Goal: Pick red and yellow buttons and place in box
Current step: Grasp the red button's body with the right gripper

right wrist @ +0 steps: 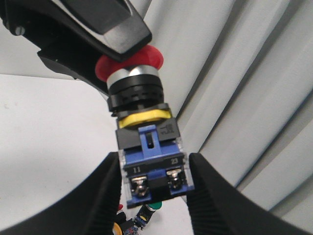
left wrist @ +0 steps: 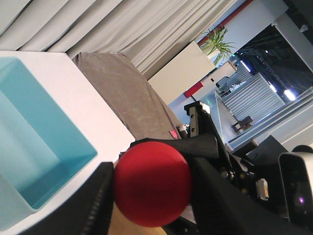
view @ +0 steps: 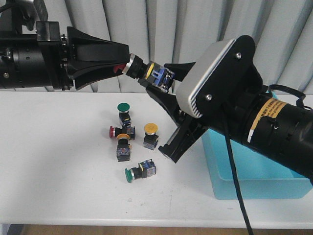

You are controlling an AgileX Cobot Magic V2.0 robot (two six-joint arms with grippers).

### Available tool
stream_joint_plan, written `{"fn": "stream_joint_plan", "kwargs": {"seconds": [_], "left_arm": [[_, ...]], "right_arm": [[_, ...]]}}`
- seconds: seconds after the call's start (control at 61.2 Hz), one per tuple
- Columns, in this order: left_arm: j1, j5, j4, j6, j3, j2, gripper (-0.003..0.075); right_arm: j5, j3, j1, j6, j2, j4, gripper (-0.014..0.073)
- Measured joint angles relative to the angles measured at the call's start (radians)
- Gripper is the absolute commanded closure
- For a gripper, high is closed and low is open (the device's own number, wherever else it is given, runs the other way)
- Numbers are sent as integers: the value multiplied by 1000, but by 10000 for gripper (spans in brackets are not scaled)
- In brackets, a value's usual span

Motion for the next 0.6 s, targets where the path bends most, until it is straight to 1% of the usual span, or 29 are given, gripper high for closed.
{"fn": "stream_joint_plan", "kwargs": {"seconds": [0.131, 0.245, 0.343, 0.441, 0.507, 0.605], "left_arm": [[0, -2, -3, 0, 0, 0, 726], [0, -4, -3, 0, 0, 0, 713], [0, -6, -3, 0, 0, 0, 677], [0, -6, 1, 6, 0, 0, 601], [0, -6, 8, 10, 0, 0, 532], [0, -13, 27, 11, 0, 0, 405]], "right_arm": [[0, 0, 0, 0, 0, -2, 605], [0, 0, 0, 0, 0, -3, 604], [0, 0, 0, 0, 0, -3, 603], [1, 0, 0, 0, 0, -3, 603], [4, 0, 0, 0, 3, -3, 603], [5, 1, 0, 0, 7, -3, 604]]}}
